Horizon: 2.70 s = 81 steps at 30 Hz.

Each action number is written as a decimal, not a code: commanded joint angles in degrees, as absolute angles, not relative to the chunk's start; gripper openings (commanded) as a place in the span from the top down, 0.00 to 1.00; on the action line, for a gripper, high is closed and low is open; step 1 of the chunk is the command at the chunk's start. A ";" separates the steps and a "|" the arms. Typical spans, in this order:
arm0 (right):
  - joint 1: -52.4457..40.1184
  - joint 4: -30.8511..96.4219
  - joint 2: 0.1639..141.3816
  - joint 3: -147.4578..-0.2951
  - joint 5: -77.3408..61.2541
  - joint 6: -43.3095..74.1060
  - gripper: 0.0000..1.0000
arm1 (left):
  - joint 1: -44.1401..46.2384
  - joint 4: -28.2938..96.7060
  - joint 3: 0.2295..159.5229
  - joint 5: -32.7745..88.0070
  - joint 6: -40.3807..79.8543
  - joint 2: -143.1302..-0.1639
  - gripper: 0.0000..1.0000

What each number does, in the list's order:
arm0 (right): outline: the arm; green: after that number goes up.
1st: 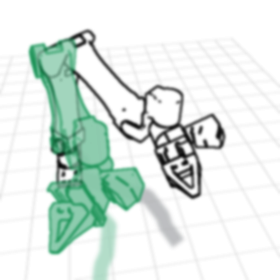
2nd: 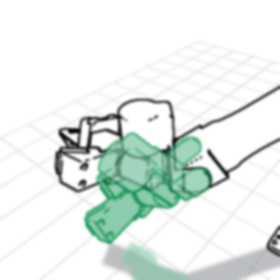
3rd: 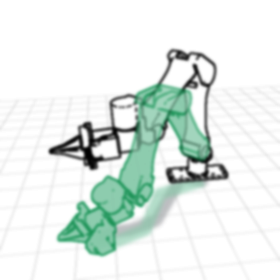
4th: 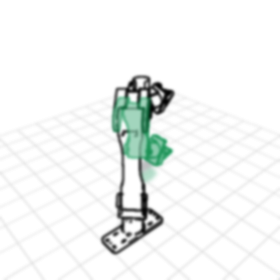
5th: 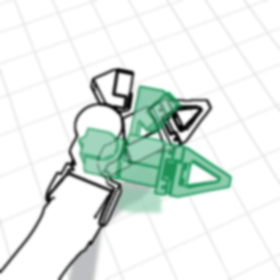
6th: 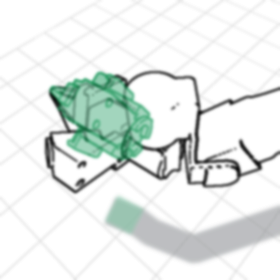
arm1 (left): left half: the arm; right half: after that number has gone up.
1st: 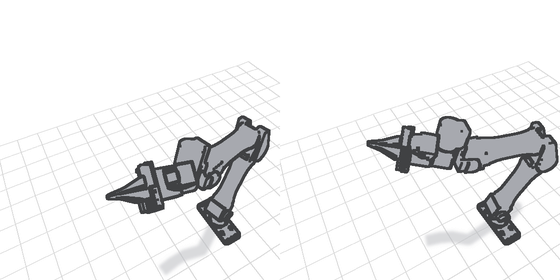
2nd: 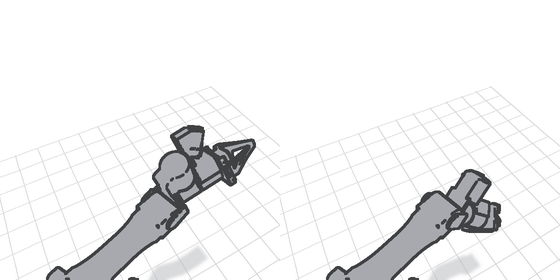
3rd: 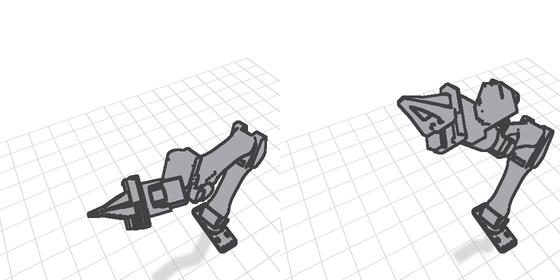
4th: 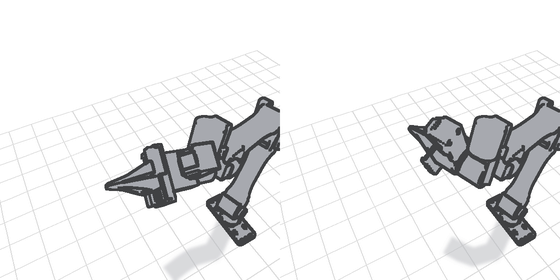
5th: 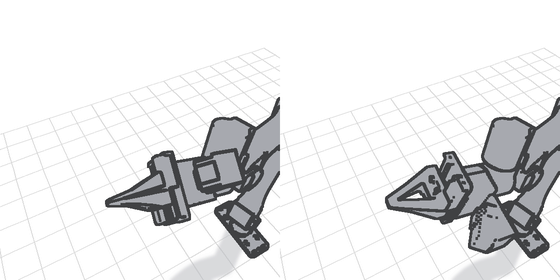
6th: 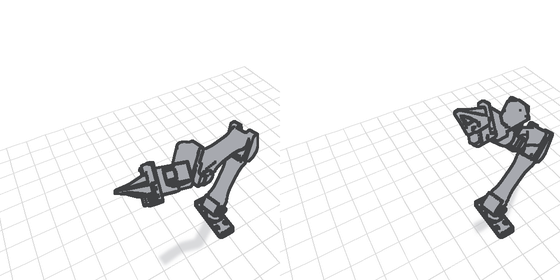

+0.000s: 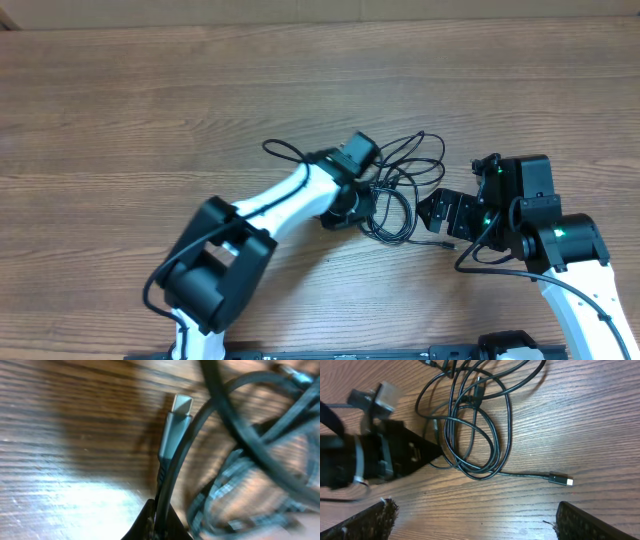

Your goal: Untangle cables

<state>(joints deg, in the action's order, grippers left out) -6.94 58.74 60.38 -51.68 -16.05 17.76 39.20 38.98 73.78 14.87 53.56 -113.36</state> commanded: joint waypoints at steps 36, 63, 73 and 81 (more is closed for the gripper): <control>-7.03 58.43 59.88 -51.70 -15.44 17.78 0.00 | 4.34 -18.28 78.96 62.37 104.71 -98.37 0.58; -7.03 58.26 59.88 -51.70 -15.44 17.80 0.00 | 4.12 41.65 78.96 28.08 23.20 -98.37 0.00; -7.03 58.00 59.88 -51.70 -15.46 17.82 0.00 | 14.98 41.25 78.94 13.72 11.46 -98.74 0.00; -7.03 58.02 59.88 -51.70 -15.46 17.82 0.00 | 21.10 37.74 78.91 7.01 8.71 -100.97 0.00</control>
